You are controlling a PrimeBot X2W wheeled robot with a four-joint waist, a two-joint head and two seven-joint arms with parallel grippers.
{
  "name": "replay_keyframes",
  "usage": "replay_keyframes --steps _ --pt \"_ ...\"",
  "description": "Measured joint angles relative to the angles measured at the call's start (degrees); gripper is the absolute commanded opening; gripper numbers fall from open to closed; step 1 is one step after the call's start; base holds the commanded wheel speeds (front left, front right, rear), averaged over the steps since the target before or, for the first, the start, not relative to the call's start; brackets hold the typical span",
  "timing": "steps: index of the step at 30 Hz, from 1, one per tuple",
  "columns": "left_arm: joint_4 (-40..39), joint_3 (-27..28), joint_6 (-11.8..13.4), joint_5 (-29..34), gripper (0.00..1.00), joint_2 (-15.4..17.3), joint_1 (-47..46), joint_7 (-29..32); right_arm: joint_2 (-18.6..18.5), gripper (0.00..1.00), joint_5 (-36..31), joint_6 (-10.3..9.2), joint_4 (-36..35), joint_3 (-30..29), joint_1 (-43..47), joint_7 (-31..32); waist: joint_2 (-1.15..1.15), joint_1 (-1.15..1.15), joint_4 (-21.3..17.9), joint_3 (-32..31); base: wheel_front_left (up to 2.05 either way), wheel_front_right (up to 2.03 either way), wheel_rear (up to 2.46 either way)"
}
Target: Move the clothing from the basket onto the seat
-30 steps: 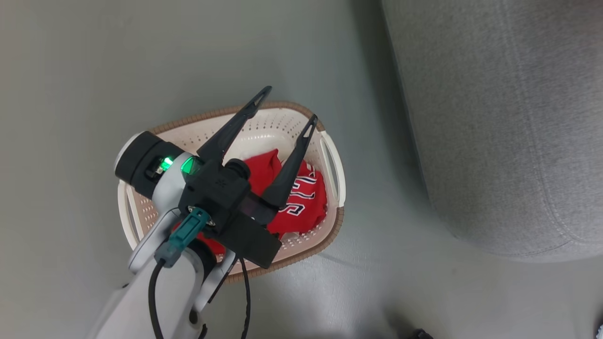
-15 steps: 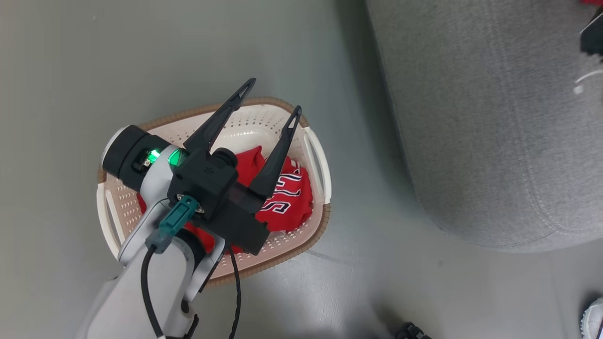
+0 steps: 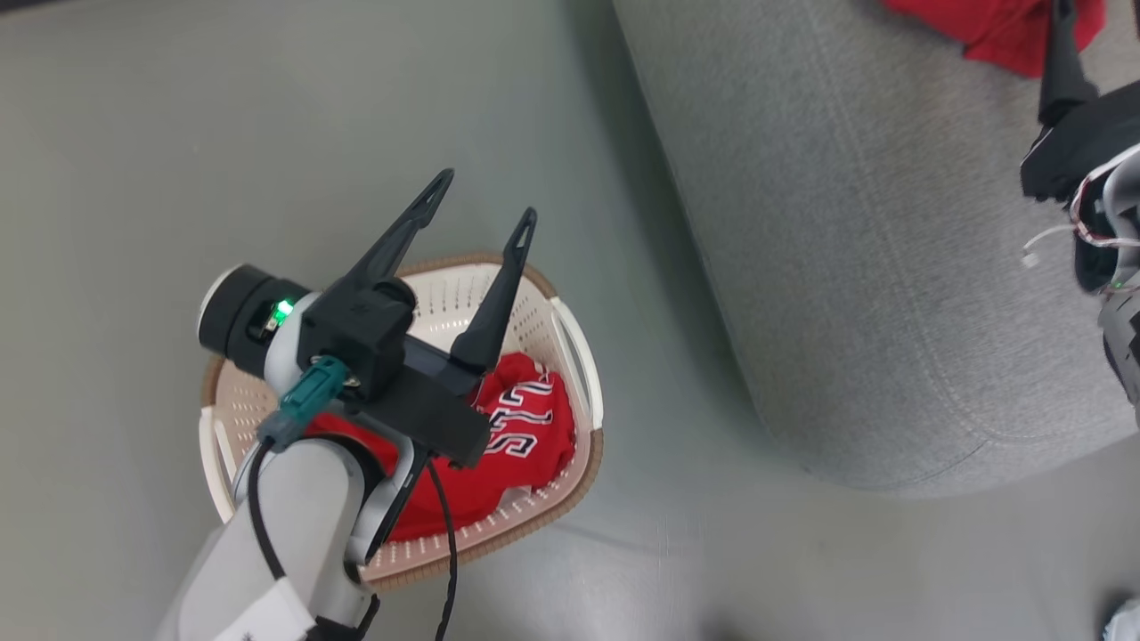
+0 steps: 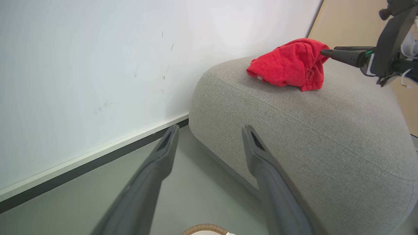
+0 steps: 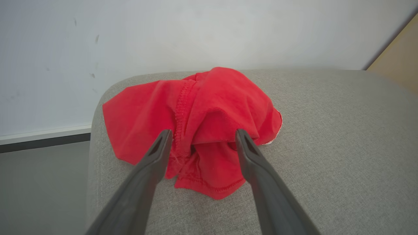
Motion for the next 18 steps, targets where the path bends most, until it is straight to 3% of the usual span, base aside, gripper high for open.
replay_keyframes --steps 9,18 --pt "5.2 2.2 0.97 -2.71 1.0 -1.9 1.99 -3.38 0.33 1.0 -2.25 1.62 -3.26 0.87 1.74 0.0 0.0 -0.01 0.84 -7.11 0.0 0.0 0.0" --pt "10.03 6.3 2.04 -5.37 1.0 -1.09 5.69 -6.71 4.38 1.0 -4.11 3.21 -8.65 2.65 6.13 0.0 0.0 -0.01 3.44 -14.42 0.0 0.0 0.0"
